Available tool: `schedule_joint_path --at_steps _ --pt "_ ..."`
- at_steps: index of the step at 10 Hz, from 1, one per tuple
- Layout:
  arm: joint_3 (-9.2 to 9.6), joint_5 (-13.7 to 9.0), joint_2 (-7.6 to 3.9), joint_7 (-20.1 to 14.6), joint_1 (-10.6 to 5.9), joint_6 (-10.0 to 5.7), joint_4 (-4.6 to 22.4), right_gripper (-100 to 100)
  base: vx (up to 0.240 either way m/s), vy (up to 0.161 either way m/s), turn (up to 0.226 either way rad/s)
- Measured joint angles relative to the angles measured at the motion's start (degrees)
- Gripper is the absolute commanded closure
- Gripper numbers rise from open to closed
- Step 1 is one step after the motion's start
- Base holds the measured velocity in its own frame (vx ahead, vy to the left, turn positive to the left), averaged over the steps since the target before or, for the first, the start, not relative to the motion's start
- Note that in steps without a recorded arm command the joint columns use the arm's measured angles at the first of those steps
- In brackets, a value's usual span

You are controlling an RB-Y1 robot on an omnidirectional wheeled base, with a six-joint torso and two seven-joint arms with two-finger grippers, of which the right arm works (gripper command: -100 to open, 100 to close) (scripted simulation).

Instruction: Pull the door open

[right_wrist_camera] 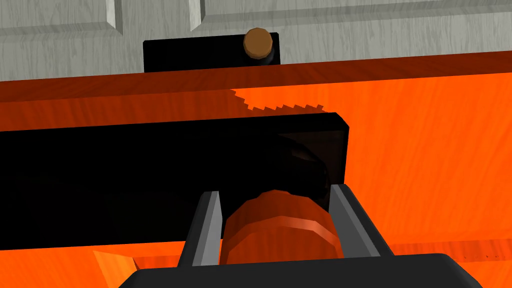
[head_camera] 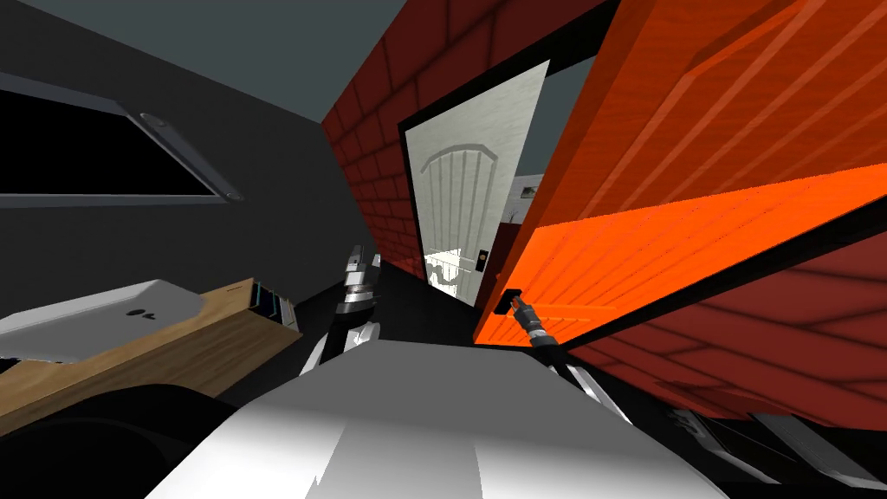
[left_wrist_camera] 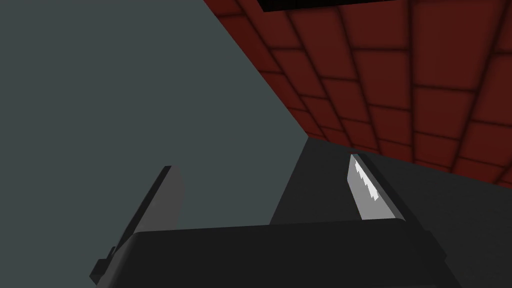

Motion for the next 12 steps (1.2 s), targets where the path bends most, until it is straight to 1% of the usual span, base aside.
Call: schedule_joint_path --at_steps 1,2,5,9,10,11,12 --pt "0.23 0.07 0.01 -0.12 0.18 -0.12 0.12 100 -0.177 -0.043 0.149" --pt "0.13 0.18 -0.49 -0.54 0.39 -0.57 0.20 100 -0.235 -0.100 0.192" --pt "0.07 0.65 -1.74 -1.90 0.90 -2.90 0.54 100 -0.223 -0.077 0.123" --pt "0.26 1.41 -3.19 -3.47 1.98 -5.55 1.39 100 -0.212 -0.084 0.116" --pt "0.32 1.56 -3.56 -3.91 2.27 -6.16 1.38 100 -0.100 -0.038 0.023" --pt "0.46 1.64 -3.56 -4.00 2.42 -6.27 1.46 100 -0.169 -0.045 0.121" --pt "0.36 1.67 -3.94 -4.24 2.46 -6.79 1.78 100 -0.237 -0.092 0.145"
